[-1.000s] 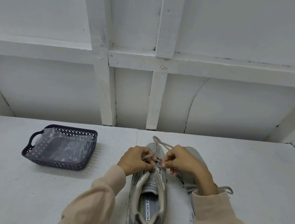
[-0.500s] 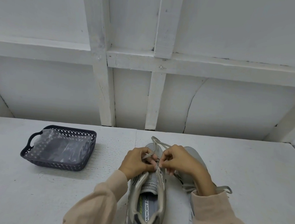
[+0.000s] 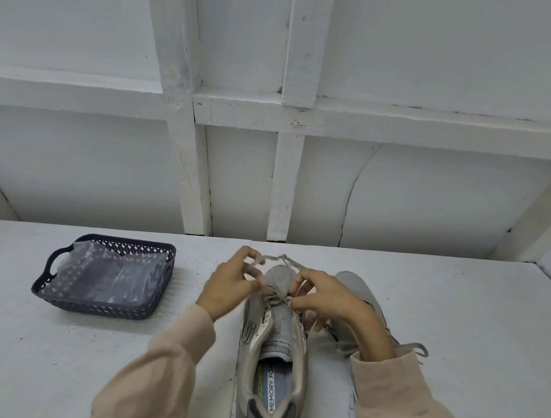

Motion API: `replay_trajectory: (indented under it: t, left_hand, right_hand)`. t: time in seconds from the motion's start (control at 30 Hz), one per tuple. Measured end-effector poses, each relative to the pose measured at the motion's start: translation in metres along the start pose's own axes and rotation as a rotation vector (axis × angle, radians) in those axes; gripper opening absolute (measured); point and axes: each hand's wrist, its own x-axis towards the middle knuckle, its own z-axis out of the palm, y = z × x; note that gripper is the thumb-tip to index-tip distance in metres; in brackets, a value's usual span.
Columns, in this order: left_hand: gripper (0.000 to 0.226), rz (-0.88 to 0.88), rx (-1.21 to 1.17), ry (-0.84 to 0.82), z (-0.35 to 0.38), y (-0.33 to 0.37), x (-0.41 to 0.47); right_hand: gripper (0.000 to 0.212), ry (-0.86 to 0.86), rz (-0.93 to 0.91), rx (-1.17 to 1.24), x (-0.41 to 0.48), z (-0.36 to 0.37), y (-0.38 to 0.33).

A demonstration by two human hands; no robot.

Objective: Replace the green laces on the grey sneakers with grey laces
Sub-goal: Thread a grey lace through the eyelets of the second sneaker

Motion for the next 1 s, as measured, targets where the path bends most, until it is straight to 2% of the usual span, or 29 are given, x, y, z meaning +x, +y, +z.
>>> replay_trajectory:
  t: [0.1,0.2,0.27,0.33,0.4,0.47,0.5,0.57,0.63,0.8,1.0]
  left_hand:
    - [0.027,-0.042,-0.294,0.134,-0.021,0.009,0.002]
    - [0.025,0.004,-0.348,0.137,-0.029,0.015,0.001]
    - [0.025,0.037,-0.325,0.079,-0.028,0.016,0.0]
    - [0.026,0.068,-0.317,0.03,-0.025,0.018,-0.001]
    - [0.025,0.103,-0.337,-0.007,-0.021,0.022,-0.002]
    - [0.02,0.125,-0.373,-0.025,-0.018,0.027,-0.003]
    - [0.017,0.138,-0.393,-0.028,-0.017,0.03,-0.003]
    - [0.011,0.171,-0.432,-0.018,-0.016,0.033,-0.002]
    - [0.011,0.191,-0.492,0.036,-0.018,0.034,0.0]
    - [0.013,0.115,-0.747,0.296,-0.031,0.025,0.007]
    - [0.02,-0.091,-0.935,0.501,-0.035,0.0,0.016]
  right_hand:
    - [0.018,-0.016,0.003,-0.041,0.002,-0.001,0.0]
    - [0.02,-0.029,-0.017,-0.119,0.005,-0.004,-0.003]
    - [0.023,0.081,-0.075,-0.177,0.009,-0.006,-0.008]
    - [0.022,0.275,-0.159,-0.159,0.012,-0.008,-0.013]
    - [0.031,0.366,-0.28,-0.141,0.013,-0.009,-0.022]
    - [0.044,0.334,-0.396,-0.133,0.013,-0.009,-0.035]
    - [0.043,0.307,-0.434,-0.133,0.014,-0.008,-0.04]
    - [0.024,0.267,-0.462,-0.138,0.019,-0.007,-0.046]
    - [0.008,0.25,-0.445,-0.11,0.022,-0.009,-0.047]
    - [0.011,0.191,-0.361,-0.075,0.015,-0.029,-0.04]
    - [0.014,-0.064,-0.231,-0.138,0.001,-0.05,-0.028]
